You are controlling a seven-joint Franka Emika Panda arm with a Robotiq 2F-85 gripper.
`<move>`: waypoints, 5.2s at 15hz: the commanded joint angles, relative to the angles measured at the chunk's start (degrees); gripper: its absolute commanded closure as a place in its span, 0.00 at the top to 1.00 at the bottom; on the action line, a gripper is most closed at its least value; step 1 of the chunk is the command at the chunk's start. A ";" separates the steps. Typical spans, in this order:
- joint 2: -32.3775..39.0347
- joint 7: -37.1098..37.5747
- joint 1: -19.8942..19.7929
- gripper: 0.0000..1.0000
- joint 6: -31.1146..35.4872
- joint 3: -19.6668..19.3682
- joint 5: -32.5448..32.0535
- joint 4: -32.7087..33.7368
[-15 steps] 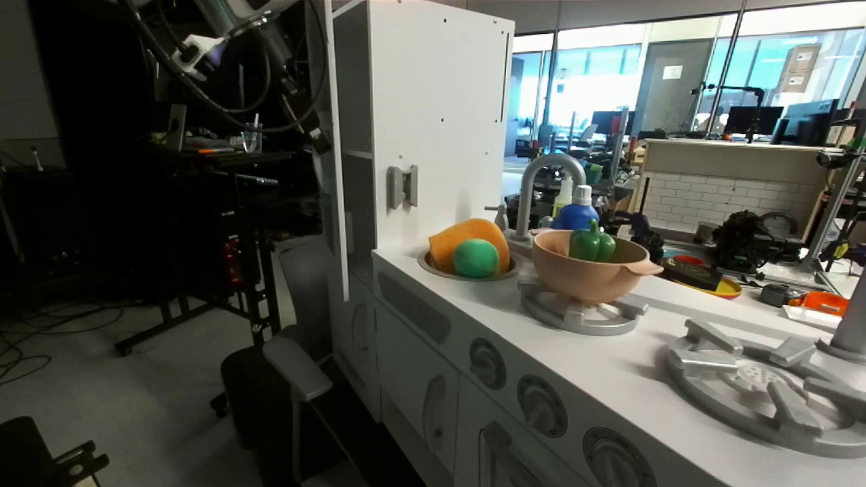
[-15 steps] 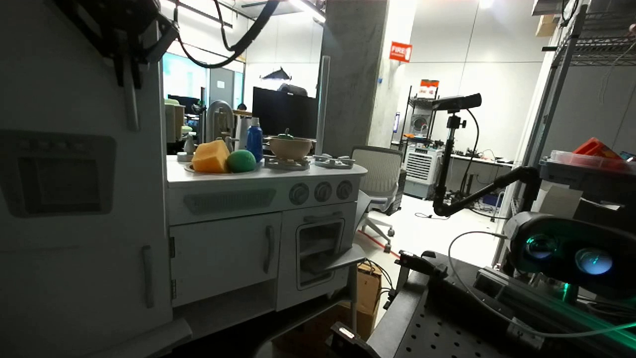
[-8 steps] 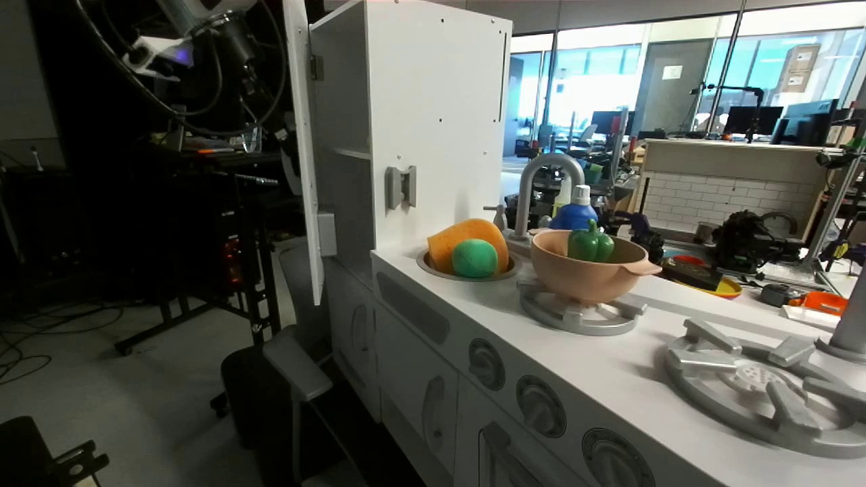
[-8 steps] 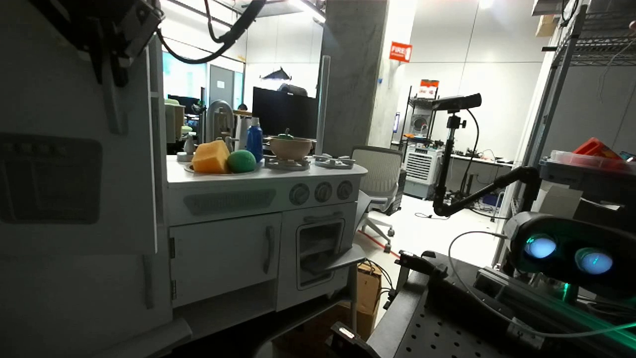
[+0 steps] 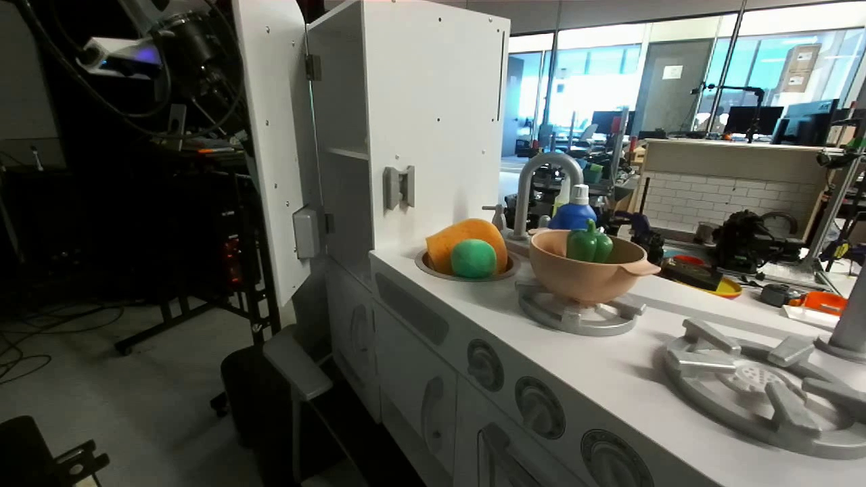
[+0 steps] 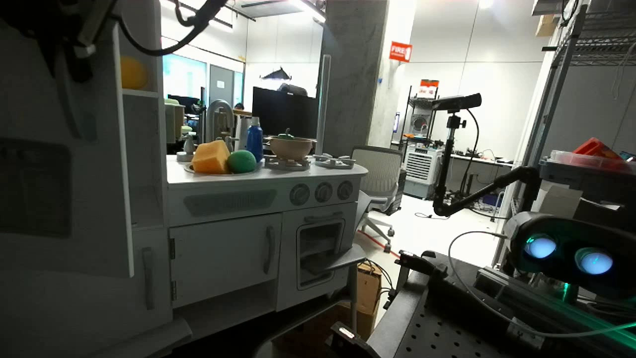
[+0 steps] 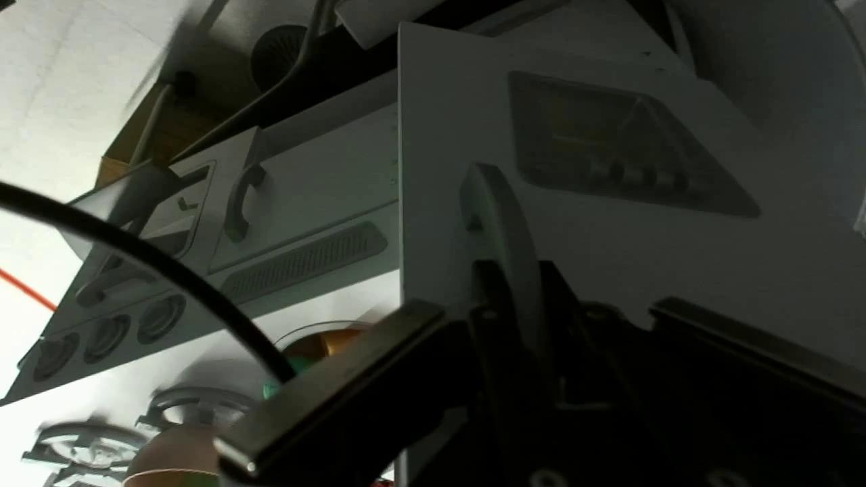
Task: Open the top cabinet on the left, place the green pear and yellow sponge on the bottom shelf of the open cabinet
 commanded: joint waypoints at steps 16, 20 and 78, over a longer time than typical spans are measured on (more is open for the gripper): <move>-5.90 -32.64 3.34 1.00 -13.54 10.76 13.98 -3.72; -13.12 -42.73 -2.78 1.00 -17.54 9.35 13.19 -8.19; 19.72 -102.58 -27.91 0.03 7.01 -4.65 23.88 17.72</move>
